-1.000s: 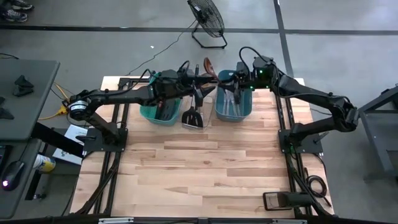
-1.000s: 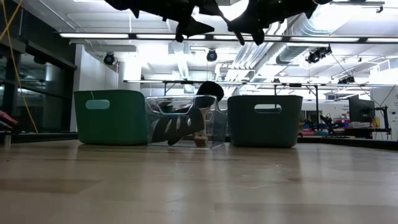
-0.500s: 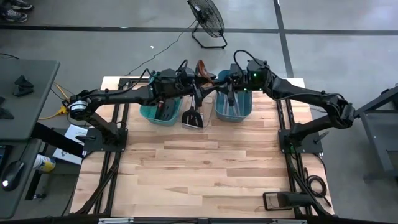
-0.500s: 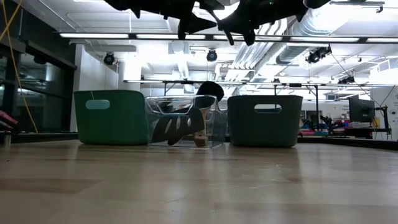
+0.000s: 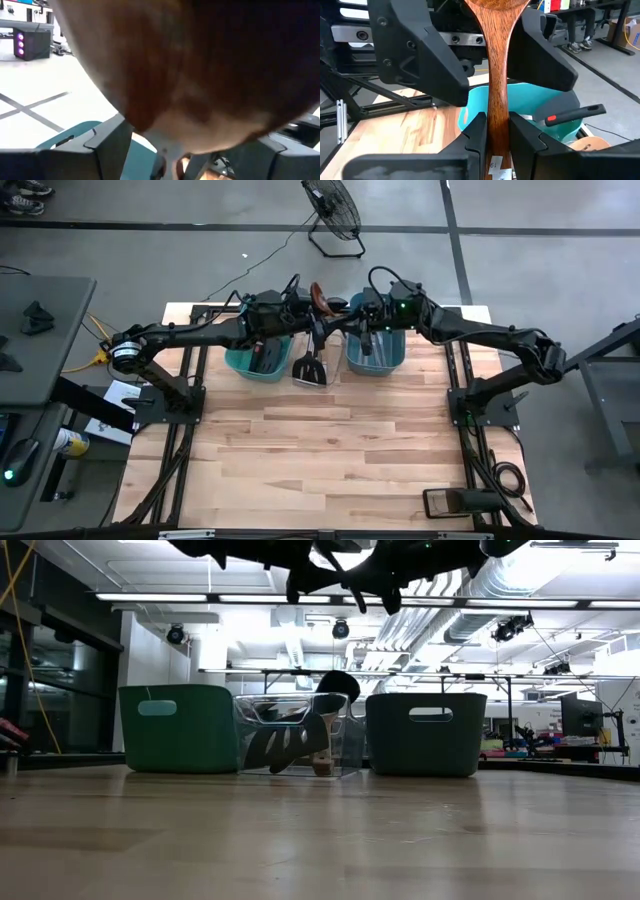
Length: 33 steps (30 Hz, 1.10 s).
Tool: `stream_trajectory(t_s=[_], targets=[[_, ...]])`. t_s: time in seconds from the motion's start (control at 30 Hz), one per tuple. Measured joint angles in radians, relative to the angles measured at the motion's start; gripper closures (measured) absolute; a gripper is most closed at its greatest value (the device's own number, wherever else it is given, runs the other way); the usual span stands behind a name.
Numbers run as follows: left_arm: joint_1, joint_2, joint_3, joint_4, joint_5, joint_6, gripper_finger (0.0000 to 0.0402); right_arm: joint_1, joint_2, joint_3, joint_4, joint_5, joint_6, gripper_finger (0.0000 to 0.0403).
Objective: Pick & Place Kitchen Items
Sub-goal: Put the brown serving spoon into the transparent bin
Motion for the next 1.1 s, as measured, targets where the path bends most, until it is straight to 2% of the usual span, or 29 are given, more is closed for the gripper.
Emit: stream_trajectory(t_s=[0.13, 0.33, 0.67, 0.93, 1.0, 1.1], targets=[[0.0, 0.0, 0.0, -0.003, 0.0, -0.002, 0.0144, -0.001, 0.0, 0.0, -0.001, -0.001, 0.0, 0.0353], [0.0, 0.0, 0.0, -0.004, -0.001, -0.026, 0.0209, -0.002, 0.0, 0.0, -0.001, -0.003, -0.001, 0.0353], [0.0, 0.0, 0.0, -0.01, -0.037, -0.033, 0.0369, -0.006, 0.0, 0.0, 0.0, -0.005, -0.012, 0.0353], [0.0, 0.0, 0.0, -0.024, -0.042, -0.027, 0.0368, -0.006, 0.0, 0.0, -0.01, -0.004, -0.028, 0.0353], [-0.001, 0.0, 0.0, -0.029, -0.041, -0.025, 0.0368, -0.006, 0.0, 0.0, -0.015, -0.003, -0.024, 0.0331], [0.0, -0.001, 0.0, -0.042, -0.048, -0.022, 0.0368, -0.006, 0.0, 0.0, -0.021, -0.001, 0.006, 0.0267]])
